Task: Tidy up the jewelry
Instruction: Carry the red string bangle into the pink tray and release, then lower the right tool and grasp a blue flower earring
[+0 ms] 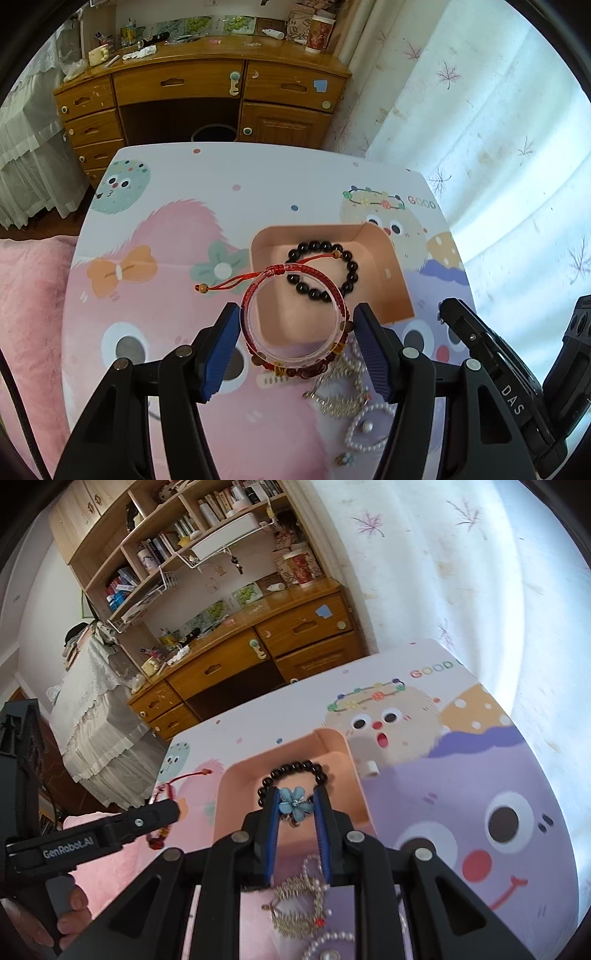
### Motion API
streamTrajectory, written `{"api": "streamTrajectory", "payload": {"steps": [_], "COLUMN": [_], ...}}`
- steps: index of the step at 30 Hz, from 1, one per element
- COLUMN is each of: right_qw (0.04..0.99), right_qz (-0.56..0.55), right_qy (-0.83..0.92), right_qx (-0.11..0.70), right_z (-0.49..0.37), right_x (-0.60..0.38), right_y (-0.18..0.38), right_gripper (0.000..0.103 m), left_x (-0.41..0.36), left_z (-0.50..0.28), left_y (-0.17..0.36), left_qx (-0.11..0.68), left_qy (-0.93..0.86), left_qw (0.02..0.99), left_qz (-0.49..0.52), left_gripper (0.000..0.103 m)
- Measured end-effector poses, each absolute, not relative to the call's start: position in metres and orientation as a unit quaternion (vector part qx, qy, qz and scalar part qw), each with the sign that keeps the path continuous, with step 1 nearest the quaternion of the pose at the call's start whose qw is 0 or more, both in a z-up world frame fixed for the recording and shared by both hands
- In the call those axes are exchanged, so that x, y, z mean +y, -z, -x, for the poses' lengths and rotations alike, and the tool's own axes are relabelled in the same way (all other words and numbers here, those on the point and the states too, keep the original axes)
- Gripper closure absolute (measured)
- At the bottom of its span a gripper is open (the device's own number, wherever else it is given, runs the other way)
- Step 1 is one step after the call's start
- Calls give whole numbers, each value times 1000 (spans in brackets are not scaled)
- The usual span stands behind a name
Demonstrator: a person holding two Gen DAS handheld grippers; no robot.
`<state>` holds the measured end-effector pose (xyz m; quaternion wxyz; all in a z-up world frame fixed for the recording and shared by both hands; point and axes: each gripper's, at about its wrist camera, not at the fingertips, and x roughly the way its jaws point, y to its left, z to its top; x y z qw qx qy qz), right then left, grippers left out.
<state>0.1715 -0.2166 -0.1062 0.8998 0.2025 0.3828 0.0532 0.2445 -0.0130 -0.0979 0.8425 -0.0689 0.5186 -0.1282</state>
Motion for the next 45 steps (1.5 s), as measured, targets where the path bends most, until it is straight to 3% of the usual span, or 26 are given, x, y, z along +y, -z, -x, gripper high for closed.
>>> {"api": "streamTrajectory", "payload": {"steps": [6,8,10,27,37,45], "right_qw": [896,893,889,884,873,869], "right_qz": [-180,-184,-196,-203,-144,34], "right_qy": [-57,-53,-54,-16,7,31], "right_qx": [402,407,410,422,466,493], "right_z": [-198,-202,-202,-138,-84,-53], "right_x": [-218,-222,-227,-218,-203,-191], "right_y": [114,118,120,126,138,146], "right_gripper": [81,72,69,68,37,35], "left_x": [-25,-26,-25,9,26,28], "left_z": [-260,-264,-266,-216,-152,-91], "left_y": [105,108,110,125,151,167], "left_qx": [516,520,523,550,576,570], "left_qy": [121,113,112,107,119,141], "left_qw": [845,844,843,826,809,809], "left_qz": [62,61,66,53,13,24], "left_gripper": [38,20,20,20,20,20]}}
